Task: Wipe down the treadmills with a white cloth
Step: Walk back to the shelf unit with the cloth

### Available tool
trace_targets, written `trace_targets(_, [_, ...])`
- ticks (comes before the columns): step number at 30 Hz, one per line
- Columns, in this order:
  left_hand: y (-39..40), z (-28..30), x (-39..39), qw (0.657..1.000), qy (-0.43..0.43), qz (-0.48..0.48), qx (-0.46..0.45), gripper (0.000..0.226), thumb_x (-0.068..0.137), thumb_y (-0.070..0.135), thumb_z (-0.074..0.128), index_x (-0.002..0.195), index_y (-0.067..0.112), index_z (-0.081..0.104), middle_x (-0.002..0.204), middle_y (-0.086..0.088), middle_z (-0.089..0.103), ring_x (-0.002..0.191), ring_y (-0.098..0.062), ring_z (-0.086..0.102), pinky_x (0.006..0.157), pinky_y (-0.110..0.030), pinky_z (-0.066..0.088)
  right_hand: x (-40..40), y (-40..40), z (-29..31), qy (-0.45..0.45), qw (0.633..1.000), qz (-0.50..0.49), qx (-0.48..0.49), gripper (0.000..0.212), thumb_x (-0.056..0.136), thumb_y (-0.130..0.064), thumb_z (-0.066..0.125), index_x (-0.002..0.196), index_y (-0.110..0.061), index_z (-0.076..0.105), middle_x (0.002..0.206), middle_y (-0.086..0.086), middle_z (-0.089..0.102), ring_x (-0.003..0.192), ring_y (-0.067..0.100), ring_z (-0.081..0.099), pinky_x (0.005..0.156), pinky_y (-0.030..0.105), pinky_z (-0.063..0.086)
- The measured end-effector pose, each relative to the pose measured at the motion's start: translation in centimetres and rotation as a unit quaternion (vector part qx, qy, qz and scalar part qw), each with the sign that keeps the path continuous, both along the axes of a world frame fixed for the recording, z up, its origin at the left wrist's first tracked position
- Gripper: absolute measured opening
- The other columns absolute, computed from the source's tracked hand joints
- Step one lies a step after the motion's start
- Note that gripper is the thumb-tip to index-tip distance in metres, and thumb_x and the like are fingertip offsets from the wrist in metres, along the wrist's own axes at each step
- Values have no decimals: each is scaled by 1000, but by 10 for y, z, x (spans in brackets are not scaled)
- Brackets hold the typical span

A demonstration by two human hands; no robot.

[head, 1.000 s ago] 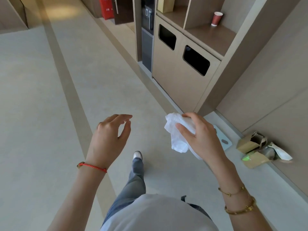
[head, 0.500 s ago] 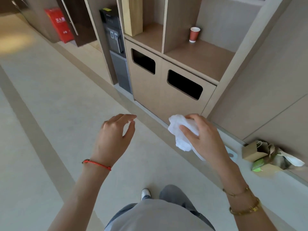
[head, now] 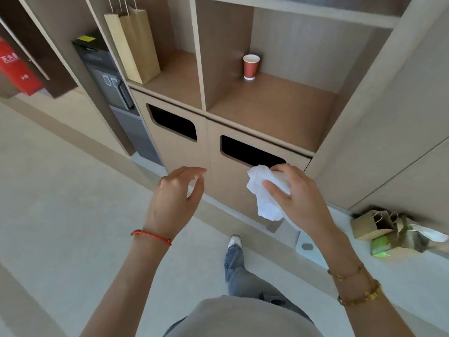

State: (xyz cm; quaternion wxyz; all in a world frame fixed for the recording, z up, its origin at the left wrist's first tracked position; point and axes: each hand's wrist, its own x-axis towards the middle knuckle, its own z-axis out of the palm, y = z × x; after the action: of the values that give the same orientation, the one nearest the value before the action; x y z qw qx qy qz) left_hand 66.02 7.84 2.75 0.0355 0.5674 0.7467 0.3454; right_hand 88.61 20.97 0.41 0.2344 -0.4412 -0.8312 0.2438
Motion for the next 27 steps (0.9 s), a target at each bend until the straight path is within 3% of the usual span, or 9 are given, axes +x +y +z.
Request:
trace_targets(6, [132, -1, -49, 999, -3, -33, 8, 22, 94, 9, 58, 112, 10, 71, 105, -3, 72, 93, -21, 69, 84, -43, 56, -51, 114, 10, -2, 999, -34, 8, 32, 93, -51, 52, 118, -30, 52, 107, -11, 60, 93, 13, 58, 76, 33, 48])
trace_targets(13, [263, -10, -82, 998, -4, -66, 25, 20, 92, 6, 60, 108, 9, 72, 105, -2, 73, 92, -19, 69, 82, -34, 57, -92, 230, 7, -16, 995, -80, 49, 36, 94, -48, 53, 122, -25, 52, 116, -4, 58, 94, 20, 59, 74, 33, 49])
trace_targets(21, [359, -26, -104, 988, 5, -140, -59, 24, 96, 11, 55, 114, 11, 70, 106, -4, 72, 88, -31, 69, 86, -46, 53, -107, 319, -32, -97, 985, -128, 66, 39, 95, -46, 52, 126, -22, 51, 118, 2, 55, 95, 27, 59, 70, 36, 51])
trace_targets(27, [399, -33, -115, 982, 8, -168, -89, 25, 95, 13, 54, 115, 13, 69, 108, -3, 71, 92, -29, 67, 87, -45, 52, -116, 350, -73, -185, 970, -152, 47, 42, 96, -43, 53, 127, -14, 53, 119, 8, 55, 103, 32, 56, 85, 40, 47])
